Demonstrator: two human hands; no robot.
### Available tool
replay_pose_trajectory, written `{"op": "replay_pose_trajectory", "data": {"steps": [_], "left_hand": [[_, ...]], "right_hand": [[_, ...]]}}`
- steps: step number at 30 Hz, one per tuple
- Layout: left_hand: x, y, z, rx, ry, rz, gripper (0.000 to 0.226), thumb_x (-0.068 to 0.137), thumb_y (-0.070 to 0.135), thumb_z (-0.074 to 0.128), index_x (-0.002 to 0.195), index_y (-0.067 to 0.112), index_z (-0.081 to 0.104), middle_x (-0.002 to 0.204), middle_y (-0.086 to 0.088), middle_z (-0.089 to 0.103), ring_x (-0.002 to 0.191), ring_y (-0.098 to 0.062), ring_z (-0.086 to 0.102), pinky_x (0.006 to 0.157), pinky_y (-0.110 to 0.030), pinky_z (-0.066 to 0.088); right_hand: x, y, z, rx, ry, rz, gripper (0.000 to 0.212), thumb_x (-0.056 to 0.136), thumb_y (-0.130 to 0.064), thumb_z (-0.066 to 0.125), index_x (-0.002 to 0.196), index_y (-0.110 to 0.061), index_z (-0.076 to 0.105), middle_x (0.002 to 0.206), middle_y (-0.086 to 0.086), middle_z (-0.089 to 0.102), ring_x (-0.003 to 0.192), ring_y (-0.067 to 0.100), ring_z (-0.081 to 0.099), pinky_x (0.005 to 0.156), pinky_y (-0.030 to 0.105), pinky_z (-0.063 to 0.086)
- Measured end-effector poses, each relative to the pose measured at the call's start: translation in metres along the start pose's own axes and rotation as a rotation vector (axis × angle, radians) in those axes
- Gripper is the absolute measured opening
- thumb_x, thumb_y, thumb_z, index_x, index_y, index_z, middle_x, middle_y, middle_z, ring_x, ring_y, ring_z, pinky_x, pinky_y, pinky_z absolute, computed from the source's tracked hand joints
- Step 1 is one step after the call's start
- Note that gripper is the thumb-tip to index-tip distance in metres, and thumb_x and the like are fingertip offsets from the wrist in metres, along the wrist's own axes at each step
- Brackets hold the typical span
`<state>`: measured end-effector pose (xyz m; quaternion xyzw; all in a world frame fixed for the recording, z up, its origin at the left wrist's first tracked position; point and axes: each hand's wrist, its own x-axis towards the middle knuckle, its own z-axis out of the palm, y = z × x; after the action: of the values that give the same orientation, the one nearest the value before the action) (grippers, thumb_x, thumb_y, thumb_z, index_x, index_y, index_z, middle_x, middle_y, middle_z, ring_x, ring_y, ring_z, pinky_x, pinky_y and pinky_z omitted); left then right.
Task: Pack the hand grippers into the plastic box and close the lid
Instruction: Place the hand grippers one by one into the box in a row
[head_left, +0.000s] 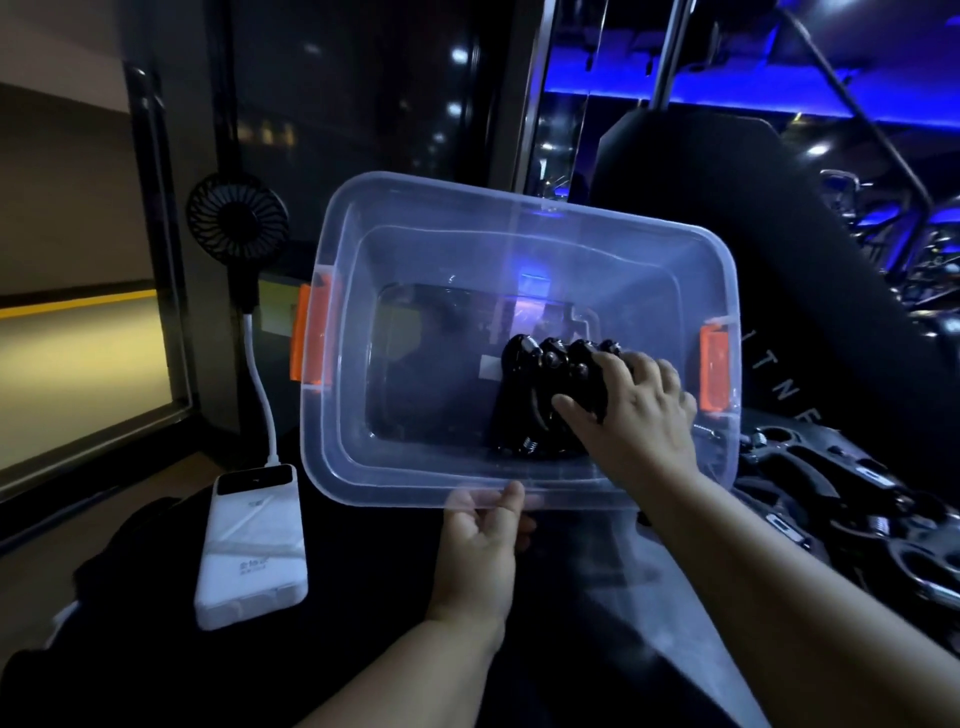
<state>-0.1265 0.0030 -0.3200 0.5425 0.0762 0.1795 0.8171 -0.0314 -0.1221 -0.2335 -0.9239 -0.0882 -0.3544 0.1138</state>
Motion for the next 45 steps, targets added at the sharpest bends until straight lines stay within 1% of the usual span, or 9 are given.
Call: {"op": "replay_pose_trajectory", "data": {"steps": [4,8,13,15,18,23,26,33,45], "left_hand": [[-0.004,0.005,0.0,-0.026,-0.027,0.029,0.013,0.092,0.024,0.056,0.092,0.013,0.048,0.082,0.002,0.075,0.064,0.001,0.062,0.065,-0.021,0.048],[-0.008,0.01,0.003,-0.087,-0.002,0.032,0.011,0.092,0.018,0.055,0.089,0.011,0.047,0.074,0.0,0.074,0.058,-0.005,0.057,0.064,-0.022,0.048],[-0.012,0.012,0.006,-0.097,0.007,0.058,0.012,0.092,0.018,0.055,0.085,0.013,0.046,0.072,0.0,0.074,0.056,-0.008,0.051,0.063,-0.022,0.046],[-0.012,0.011,0.005,-0.084,0.009,0.074,0.012,0.092,0.019,0.055,0.085,0.014,0.047,0.073,-0.001,0.074,0.055,-0.007,0.051,0.063,-0.022,0.046],[-0.012,0.009,0.005,-0.063,0.013,0.09,0.013,0.092,0.021,0.055,0.084,0.014,0.048,0.074,-0.001,0.074,0.056,-0.007,0.05,0.064,-0.023,0.046],[-0.01,0.006,0.004,-0.039,0.008,0.102,0.013,0.093,0.023,0.055,0.084,0.016,0.049,0.077,-0.001,0.075,0.055,-0.005,0.051,0.066,-0.024,0.046],[-0.008,0.004,0.005,-0.033,0.005,0.107,0.013,0.093,0.023,0.055,0.084,0.017,0.049,0.078,0.0,0.075,0.056,-0.005,0.05,0.065,-0.023,0.046],[-0.007,0.002,0.004,-0.024,0.005,0.107,0.013,0.092,0.025,0.055,0.084,0.018,0.049,0.078,0.001,0.075,0.053,-0.002,0.052,0.062,-0.022,0.045],[-0.008,0.003,0.004,-0.033,0.005,0.103,0.013,0.093,0.024,0.056,0.084,0.017,0.049,0.076,0.0,0.075,0.052,-0.001,0.052,0.063,-0.022,0.046]], "right_hand": [[-0.036,0.038,-0.018,0.088,0.192,-0.006,0.049,0.083,-0.052,0.062,0.12,-0.02,0.06,0.12,0.009,0.057,0.118,0.033,0.042,0.094,0.045,0.035],[-0.056,0.086,-0.032,0.133,0.131,0.218,0.034,0.089,-0.04,0.057,0.116,-0.021,0.059,0.119,0.01,0.056,0.117,0.032,0.041,0.095,0.044,0.033],[-0.084,0.133,-0.04,0.201,0.122,0.386,0.017,0.091,-0.027,0.054,0.104,-0.02,0.061,0.107,0.01,0.063,0.105,0.033,0.052,0.09,0.044,0.041],[-0.088,0.139,-0.038,0.222,0.029,0.454,0.02,0.091,-0.031,0.053,0.105,-0.02,0.062,0.109,0.012,0.062,0.107,0.032,0.053,0.091,0.043,0.043],[-0.091,0.139,-0.033,0.195,-0.139,0.499,0.037,0.089,-0.048,0.053,0.116,-0.024,0.06,0.119,0.01,0.059,0.115,0.029,0.051,0.095,0.043,0.041],[-0.092,0.14,-0.026,-0.01,-0.313,0.437,0.076,0.074,-0.078,0.048,0.133,-0.032,0.044,0.135,-0.003,0.049,0.127,0.021,0.042,0.104,0.05,0.032],[-0.092,0.139,-0.021,-0.1,-0.366,0.372,0.093,0.064,-0.083,0.053,0.141,-0.034,0.033,0.145,-0.008,0.039,0.136,0.019,0.031,0.109,0.055,0.021],[-0.09,0.134,-0.022,-0.189,-0.361,0.341,0.095,0.058,-0.073,0.061,0.14,-0.035,0.033,0.138,-0.005,0.043,0.132,0.02,0.031,0.105,0.05,0.024],[-0.096,0.13,-0.034,-0.163,-0.52,0.263,0.095,0.049,-0.075,0.05,0.136,-0.037,0.042,0.129,-0.002,0.051,0.128,0.02,0.038,0.107,0.047,0.013]]}}
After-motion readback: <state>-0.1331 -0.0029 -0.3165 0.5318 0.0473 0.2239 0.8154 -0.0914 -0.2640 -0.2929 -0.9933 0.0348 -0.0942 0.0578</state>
